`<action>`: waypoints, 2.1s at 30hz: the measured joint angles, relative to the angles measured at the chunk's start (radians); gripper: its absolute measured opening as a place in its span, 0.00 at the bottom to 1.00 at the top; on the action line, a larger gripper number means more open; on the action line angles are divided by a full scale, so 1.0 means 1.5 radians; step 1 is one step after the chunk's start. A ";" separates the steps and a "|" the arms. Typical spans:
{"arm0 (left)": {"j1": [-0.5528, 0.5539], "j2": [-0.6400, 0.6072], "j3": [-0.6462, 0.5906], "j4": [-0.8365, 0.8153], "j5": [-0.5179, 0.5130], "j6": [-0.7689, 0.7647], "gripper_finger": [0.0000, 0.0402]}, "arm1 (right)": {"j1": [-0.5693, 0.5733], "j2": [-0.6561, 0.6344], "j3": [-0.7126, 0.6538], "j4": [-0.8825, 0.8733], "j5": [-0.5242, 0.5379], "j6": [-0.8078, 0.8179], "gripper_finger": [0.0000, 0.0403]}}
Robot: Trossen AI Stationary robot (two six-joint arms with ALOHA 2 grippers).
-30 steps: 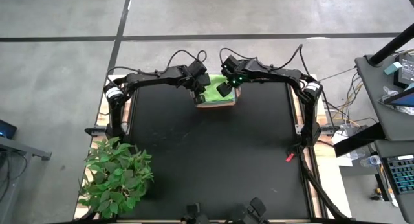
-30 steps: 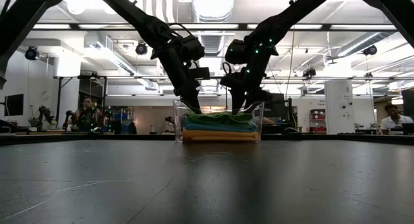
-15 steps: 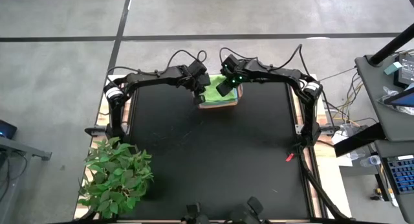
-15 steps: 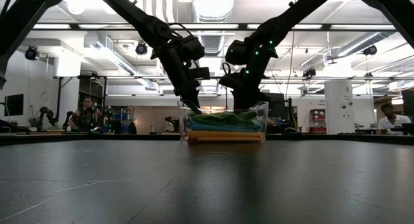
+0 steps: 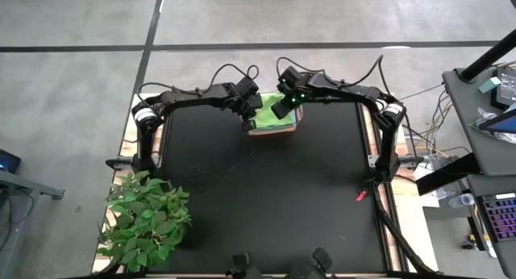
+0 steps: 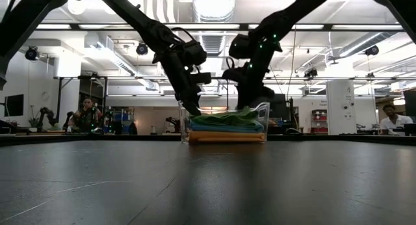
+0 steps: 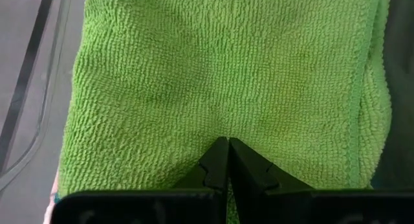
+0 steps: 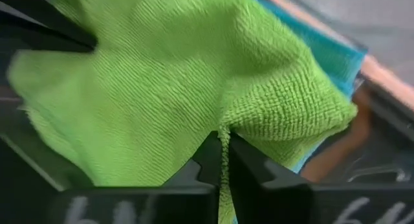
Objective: Fold microfiber towels
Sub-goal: Put the green microfiber cloth into the transparent bin
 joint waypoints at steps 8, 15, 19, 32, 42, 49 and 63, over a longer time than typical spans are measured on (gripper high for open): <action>0.000 0.001 0.000 0.000 0.000 0.000 0.00 | 0.002 0.013 0.000 -0.012 0.036 0.025 0.20; 0.000 0.001 0.000 -0.002 -0.004 0.006 0.00 | 0.001 0.010 0.005 -0.044 0.112 0.048 0.43; 0.000 0.001 -0.001 -0.002 -0.004 0.006 0.00 | 0.002 0.010 0.006 -0.040 0.128 0.060 0.51; 0.000 0.001 -0.001 0.005 -0.004 0.006 0.00 | 0.004 0.045 0.001 -0.017 0.115 0.052 0.53; 0.000 0.001 -0.001 -0.001 -0.004 0.005 0.00 | 0.006 0.052 0.027 -0.024 0.098 0.047 0.53; 0.000 0.001 -0.001 0.000 -0.004 0.005 0.00 | 0.008 0.051 0.059 -0.077 0.105 0.067 0.52; 0.000 0.001 -0.001 0.003 -0.003 0.019 0.00 | 0.026 0.082 0.057 -0.098 0.129 0.076 0.52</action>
